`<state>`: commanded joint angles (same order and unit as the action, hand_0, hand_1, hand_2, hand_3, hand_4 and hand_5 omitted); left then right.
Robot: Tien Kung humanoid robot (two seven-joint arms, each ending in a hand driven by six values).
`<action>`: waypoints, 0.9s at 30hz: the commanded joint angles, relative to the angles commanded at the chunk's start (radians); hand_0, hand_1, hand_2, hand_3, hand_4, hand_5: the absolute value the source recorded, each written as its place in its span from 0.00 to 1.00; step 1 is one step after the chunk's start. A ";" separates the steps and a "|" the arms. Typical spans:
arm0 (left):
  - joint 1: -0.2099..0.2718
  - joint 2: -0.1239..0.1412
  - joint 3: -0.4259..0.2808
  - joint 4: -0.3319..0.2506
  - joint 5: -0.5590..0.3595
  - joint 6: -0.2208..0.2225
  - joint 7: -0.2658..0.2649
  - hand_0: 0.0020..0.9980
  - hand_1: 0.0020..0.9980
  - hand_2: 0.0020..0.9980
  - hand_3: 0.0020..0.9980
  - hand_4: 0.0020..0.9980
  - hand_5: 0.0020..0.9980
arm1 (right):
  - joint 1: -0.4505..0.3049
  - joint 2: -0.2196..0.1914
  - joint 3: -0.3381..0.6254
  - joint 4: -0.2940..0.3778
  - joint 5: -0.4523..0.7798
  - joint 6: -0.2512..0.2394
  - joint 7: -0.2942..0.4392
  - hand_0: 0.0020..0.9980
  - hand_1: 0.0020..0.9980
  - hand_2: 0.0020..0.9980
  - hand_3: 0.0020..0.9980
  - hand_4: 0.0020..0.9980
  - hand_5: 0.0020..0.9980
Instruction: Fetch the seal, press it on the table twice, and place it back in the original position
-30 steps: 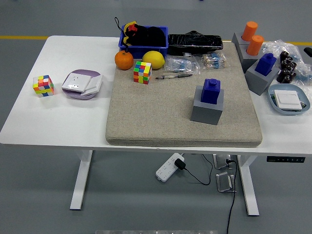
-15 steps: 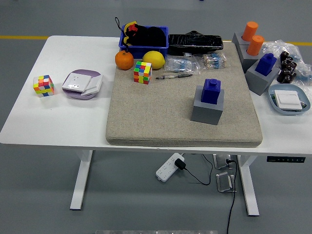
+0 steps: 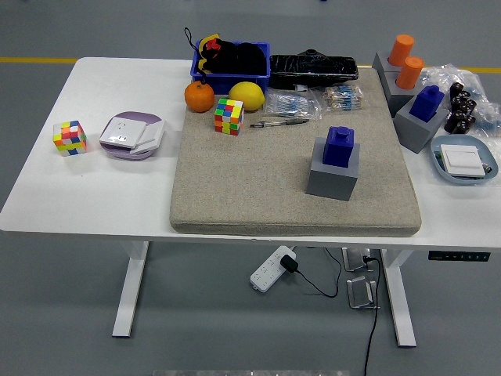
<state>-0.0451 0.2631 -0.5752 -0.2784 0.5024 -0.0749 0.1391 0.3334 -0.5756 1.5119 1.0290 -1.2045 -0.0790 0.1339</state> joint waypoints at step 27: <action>0.008 0.022 -0.021 -0.001 0.014 0.027 0.012 0.68 0.64 0.60 0.65 0.69 0.20 | -0.020 -0.030 0.037 -0.003 0.010 0.018 -0.021 0.80 0.76 0.77 0.71 1.00 0.32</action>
<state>-0.0369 0.2850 -0.5958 -0.2799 0.5164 -0.0476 0.1511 0.3134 -0.6061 1.5486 1.0260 -1.1945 -0.0607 0.1128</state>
